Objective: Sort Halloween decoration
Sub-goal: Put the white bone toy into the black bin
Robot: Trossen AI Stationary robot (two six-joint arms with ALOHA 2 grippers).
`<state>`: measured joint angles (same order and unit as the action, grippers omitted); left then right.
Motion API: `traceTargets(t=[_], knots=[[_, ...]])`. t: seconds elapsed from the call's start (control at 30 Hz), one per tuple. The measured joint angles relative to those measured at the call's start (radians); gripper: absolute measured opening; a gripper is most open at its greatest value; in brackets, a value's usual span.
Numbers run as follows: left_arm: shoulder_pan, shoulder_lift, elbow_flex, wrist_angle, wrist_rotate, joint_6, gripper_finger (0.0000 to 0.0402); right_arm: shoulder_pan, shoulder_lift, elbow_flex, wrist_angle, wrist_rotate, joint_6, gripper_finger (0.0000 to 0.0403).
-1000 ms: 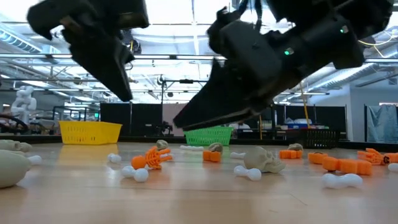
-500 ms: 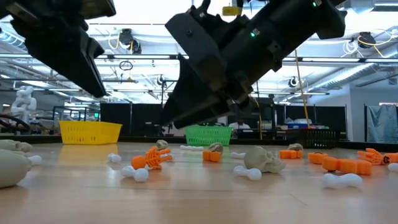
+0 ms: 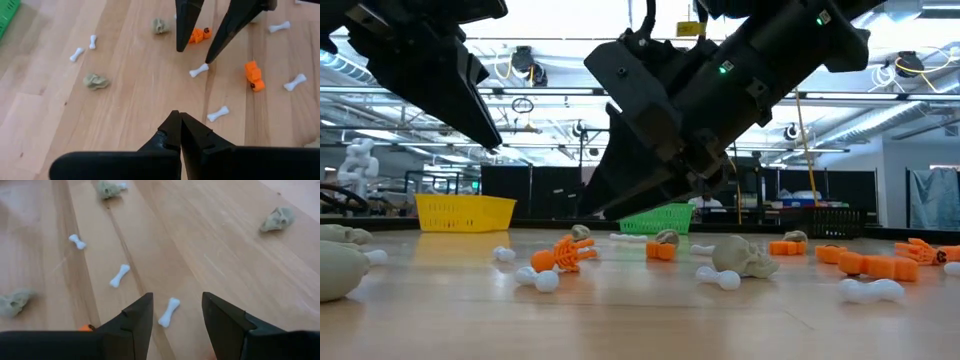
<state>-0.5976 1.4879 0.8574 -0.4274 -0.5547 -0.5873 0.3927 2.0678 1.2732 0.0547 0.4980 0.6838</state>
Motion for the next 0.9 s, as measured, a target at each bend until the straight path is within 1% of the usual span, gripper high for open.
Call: traceTargets(t=[0.17, 0.33, 0.8, 0.9], knots=[[0.0, 0.0, 0.001, -0.001, 0.0, 0.0, 0.0006, 0.004, 0.044, 0.0, 0.079, 0.028, -0.046, 0.0157], [0.0, 0.0, 0.001, -0.003, 0.0, 0.0, 0.0006, 0.004, 0.063, -0.001, 0.072, 0.057, -0.04, 0.0157], [0.0, 0.0, 0.001, -0.001, 0.0, 0.0, 0.0006, 0.016, 0.063, -0.001, 0.062, 0.03, -0.155, 0.0157], [0.0, 0.0, 0.001, -0.001, 0.0, 0.0, 0.0006, 0.015, 0.081, -0.001, 0.088, 0.029, -0.2, 0.0157]])
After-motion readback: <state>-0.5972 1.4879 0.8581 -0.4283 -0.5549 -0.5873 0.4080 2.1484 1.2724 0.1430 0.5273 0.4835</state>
